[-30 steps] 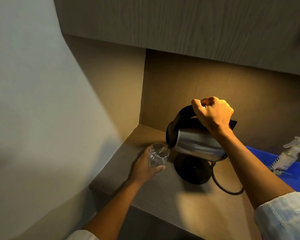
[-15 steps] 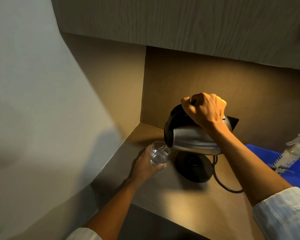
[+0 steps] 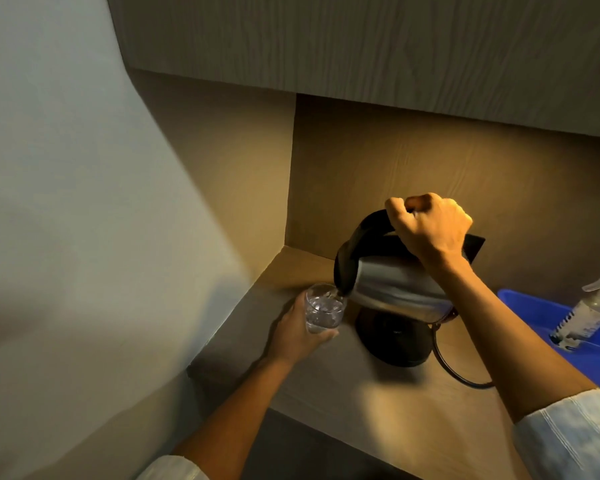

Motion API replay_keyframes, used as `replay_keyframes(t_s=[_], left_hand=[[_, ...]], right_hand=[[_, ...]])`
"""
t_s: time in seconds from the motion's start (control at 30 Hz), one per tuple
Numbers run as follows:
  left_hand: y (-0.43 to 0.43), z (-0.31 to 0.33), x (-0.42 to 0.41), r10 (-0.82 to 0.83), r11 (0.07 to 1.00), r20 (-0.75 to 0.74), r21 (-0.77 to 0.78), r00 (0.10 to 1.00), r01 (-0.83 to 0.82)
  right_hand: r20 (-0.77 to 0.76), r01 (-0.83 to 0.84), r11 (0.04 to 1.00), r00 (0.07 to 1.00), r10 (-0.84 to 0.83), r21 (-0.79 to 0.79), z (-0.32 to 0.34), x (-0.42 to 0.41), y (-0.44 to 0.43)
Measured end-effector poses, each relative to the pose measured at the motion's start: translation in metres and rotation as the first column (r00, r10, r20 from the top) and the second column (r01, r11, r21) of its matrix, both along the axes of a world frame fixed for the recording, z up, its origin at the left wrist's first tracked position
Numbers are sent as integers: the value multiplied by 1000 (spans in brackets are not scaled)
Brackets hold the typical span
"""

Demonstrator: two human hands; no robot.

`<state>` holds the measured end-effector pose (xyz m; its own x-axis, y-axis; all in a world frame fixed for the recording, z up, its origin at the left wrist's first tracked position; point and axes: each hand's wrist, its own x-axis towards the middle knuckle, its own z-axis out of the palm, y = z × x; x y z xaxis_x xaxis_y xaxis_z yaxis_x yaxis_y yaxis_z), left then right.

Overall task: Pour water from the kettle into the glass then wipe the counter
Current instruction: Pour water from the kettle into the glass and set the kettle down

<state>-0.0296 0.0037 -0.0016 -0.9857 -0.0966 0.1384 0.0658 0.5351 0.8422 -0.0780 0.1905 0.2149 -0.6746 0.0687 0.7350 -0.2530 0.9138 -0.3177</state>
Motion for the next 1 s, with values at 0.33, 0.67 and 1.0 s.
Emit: replay_keyframes(t_s=[0.33, 0.67, 1.0], left_hand=[[1, -2, 2, -21, 998, -16, 52, 1000, 22], [4, -5, 1, -28, 998, -15, 61, 1000, 28], [4, -2, -1, -57, 998, 49, 33, 997, 55]], right_hand=[[261, 286, 762, 952, -158, -581, -38, -10, 77], [257, 249, 170, 966, 24, -953, -107, -11, 114], [85, 87, -28, 995, 50, -996, -142, -4, 110]])
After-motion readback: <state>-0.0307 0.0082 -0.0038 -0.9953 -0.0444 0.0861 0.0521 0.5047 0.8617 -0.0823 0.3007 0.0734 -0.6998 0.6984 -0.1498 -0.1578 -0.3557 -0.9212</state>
